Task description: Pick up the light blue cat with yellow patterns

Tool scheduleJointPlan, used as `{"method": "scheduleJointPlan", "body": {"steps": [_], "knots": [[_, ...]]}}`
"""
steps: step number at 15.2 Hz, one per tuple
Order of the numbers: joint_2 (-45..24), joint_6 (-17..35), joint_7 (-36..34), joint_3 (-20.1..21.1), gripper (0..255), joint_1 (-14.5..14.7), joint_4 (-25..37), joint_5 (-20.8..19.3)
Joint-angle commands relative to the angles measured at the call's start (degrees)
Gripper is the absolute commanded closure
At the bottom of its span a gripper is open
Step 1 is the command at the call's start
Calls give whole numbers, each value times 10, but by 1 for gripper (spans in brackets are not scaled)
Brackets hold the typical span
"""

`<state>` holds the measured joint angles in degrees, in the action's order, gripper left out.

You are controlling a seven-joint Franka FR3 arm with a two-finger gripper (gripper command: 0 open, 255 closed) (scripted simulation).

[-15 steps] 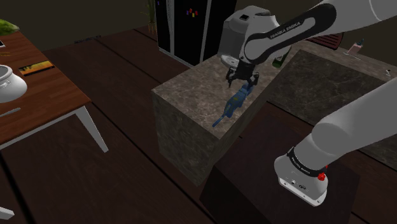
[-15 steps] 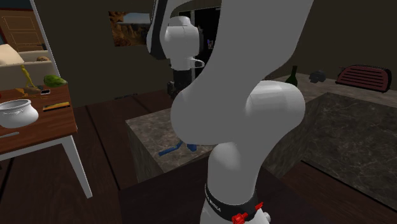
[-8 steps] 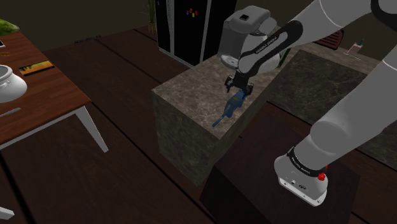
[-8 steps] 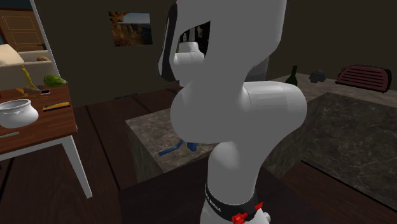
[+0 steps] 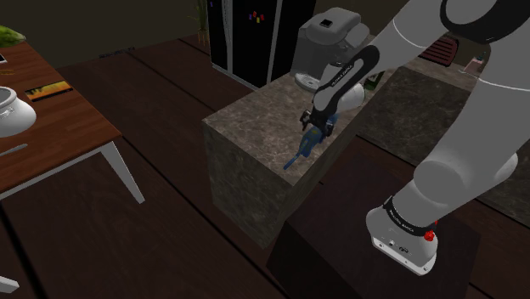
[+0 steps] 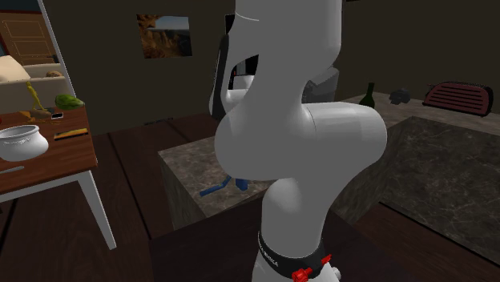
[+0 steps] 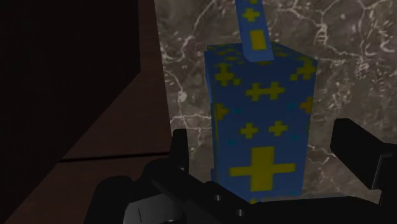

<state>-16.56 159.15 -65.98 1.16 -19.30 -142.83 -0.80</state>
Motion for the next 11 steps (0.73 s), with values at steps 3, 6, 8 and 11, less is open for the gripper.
{"method": "scheduleJointPlan", "body": {"steps": [3, 6, 8, 11], "knots": [[-36, 29, -2, -2, 0, 1, 7, -2], [-40, 33, -1, -2, 255, 0, 8, -2], [-40, 32, -2, -2, 255, 1, 8, -2], [-40, 32, -2, -2, 255, 1, 8, -2]]}}
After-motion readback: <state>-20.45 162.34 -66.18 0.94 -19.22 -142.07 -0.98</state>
